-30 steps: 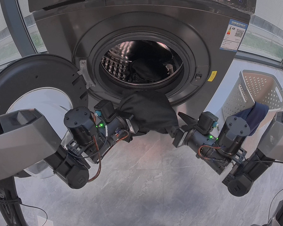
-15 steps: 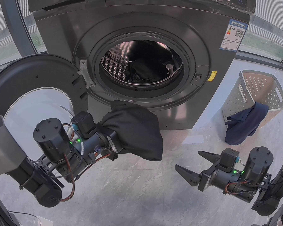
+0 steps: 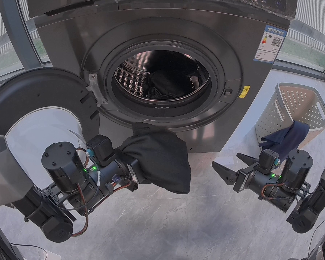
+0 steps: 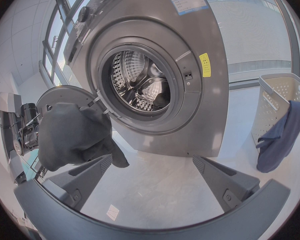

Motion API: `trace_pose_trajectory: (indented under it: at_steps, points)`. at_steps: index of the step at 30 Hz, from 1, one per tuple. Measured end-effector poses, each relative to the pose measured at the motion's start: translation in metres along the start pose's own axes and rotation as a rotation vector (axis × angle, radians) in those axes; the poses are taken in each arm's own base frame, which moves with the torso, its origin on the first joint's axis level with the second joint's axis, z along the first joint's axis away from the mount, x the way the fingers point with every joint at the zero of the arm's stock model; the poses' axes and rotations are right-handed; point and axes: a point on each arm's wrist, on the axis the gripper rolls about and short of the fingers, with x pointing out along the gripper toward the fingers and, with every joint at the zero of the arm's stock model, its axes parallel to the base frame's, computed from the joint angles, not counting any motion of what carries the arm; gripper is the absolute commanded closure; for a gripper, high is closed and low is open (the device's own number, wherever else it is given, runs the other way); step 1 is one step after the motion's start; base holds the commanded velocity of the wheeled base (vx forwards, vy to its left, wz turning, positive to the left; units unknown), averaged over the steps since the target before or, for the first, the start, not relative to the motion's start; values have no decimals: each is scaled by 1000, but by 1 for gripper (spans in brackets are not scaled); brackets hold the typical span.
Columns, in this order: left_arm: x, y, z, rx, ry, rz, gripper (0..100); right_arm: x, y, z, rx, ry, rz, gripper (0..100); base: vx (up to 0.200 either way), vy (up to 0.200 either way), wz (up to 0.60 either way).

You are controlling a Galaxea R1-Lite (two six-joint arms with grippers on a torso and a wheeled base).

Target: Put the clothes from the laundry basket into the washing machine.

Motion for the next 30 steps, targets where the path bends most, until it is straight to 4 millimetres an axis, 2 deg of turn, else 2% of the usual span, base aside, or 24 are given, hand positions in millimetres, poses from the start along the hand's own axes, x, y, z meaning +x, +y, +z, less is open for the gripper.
trace_pose_trajectory:
  at_steps: [7,16,30]
  points:
    - [4,1,-2,16,3,-2,100,12,-6,-3,-1,7,7,0,200,0,0]
    - [3,-1,-9,23,29,-7,100,15,-6,-14,3,51,9,0,0,0,0]
    - [-2,-3,-15,24,57,-6,100,0,7,-15,-7,69,48,0,0,0,0]
